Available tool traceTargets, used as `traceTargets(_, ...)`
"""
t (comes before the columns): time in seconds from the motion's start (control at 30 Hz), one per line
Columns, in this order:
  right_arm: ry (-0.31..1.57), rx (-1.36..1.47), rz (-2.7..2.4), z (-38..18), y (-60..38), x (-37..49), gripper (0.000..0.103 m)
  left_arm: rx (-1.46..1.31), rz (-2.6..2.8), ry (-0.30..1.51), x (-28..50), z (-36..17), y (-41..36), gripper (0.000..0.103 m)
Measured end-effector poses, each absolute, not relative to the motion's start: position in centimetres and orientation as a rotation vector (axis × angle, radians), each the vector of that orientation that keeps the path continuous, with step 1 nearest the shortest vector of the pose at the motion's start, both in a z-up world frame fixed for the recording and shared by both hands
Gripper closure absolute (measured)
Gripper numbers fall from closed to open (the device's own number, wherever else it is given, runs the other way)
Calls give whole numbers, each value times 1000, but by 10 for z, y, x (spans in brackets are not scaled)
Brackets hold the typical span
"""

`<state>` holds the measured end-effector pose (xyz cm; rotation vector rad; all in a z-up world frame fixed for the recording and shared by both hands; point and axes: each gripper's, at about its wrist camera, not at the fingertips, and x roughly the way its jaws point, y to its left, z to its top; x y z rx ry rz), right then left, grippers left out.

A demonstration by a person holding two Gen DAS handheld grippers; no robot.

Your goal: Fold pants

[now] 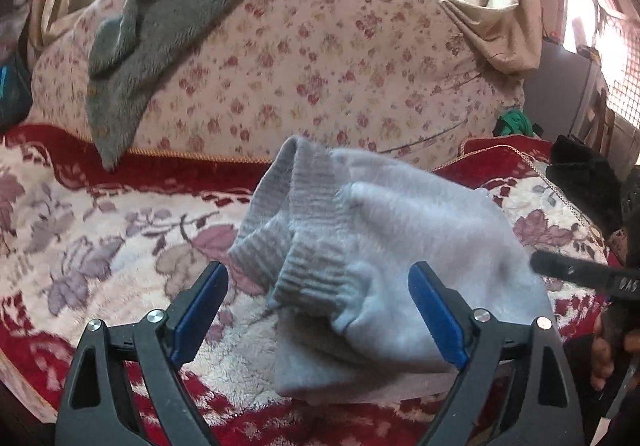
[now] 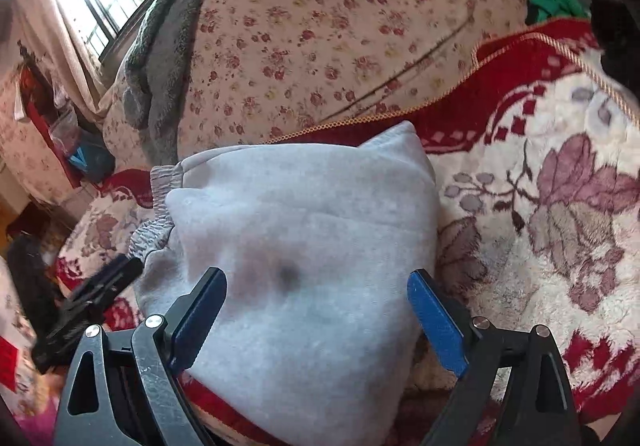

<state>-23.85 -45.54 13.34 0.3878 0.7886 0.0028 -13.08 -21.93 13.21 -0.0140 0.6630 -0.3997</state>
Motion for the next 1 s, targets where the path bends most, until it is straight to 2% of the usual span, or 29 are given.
traceTargets(1.0, 750, 300, -115, 152, -432, -247, 5, 82, -378, 579, -142, 165, -269, 11)
